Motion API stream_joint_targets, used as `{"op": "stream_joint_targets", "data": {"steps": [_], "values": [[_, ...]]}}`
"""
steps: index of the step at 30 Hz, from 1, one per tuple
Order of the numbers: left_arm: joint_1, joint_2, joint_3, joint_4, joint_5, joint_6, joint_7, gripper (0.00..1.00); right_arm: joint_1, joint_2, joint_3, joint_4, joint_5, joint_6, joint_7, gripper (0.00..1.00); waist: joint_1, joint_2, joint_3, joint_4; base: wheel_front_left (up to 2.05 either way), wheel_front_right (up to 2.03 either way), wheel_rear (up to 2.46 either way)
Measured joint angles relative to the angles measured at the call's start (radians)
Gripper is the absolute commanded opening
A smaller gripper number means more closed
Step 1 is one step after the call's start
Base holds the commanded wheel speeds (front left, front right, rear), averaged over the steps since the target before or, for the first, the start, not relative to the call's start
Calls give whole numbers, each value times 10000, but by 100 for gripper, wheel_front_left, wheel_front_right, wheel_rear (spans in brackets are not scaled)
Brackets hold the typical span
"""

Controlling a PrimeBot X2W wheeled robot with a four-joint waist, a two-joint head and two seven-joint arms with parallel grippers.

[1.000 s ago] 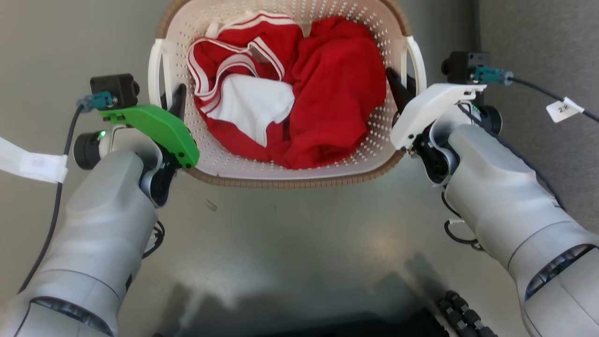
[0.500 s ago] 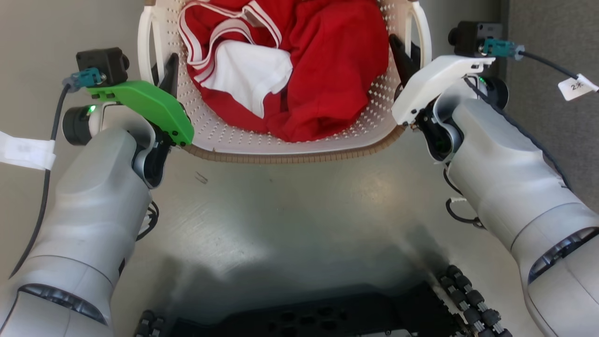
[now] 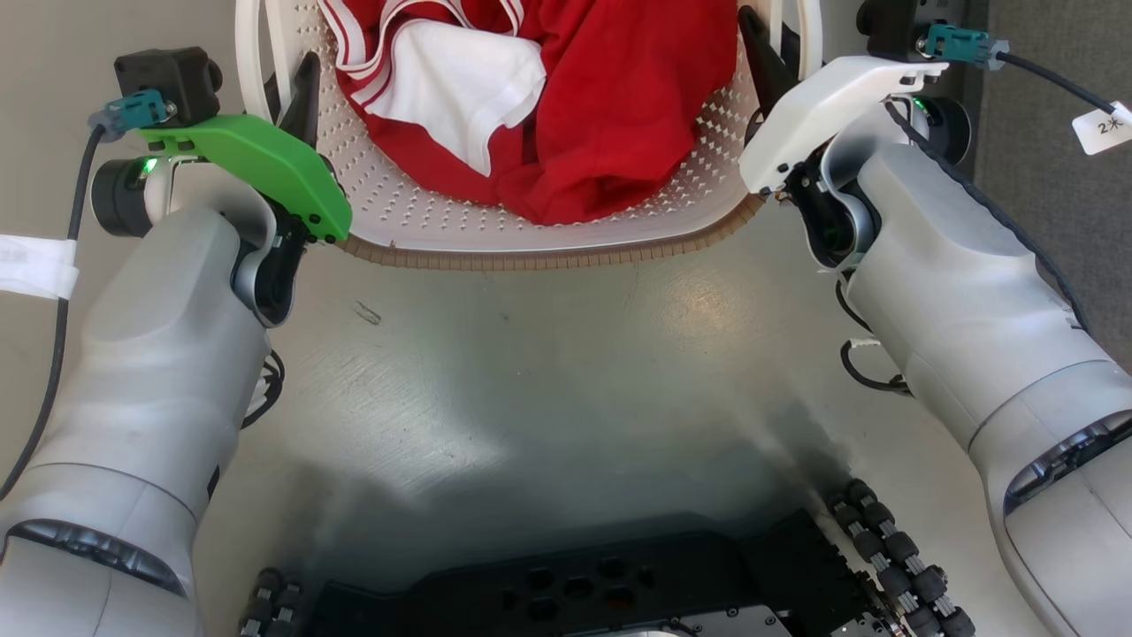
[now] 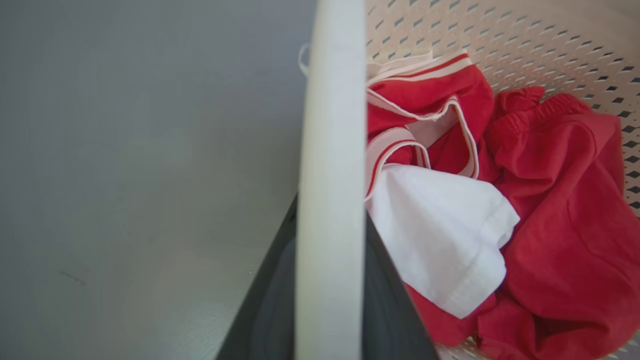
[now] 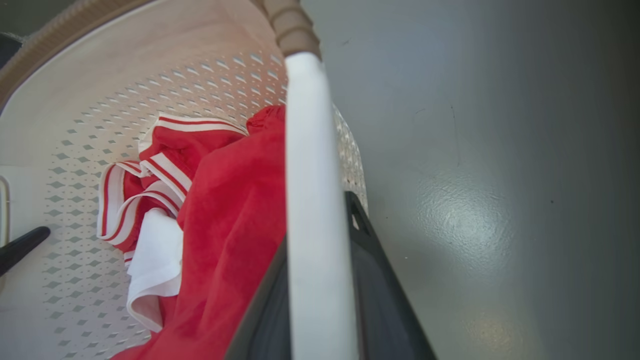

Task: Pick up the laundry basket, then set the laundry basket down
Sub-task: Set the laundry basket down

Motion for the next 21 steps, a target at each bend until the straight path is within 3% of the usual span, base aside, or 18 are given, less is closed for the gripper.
{"op": "stream_joint_targets", "data": {"steps": [21], "values": [[-61,121,541,-514,558,8,0,0,55,-2,-905,-497,-884,-119,0,0,0,0,345,40,0,0,0]]}}
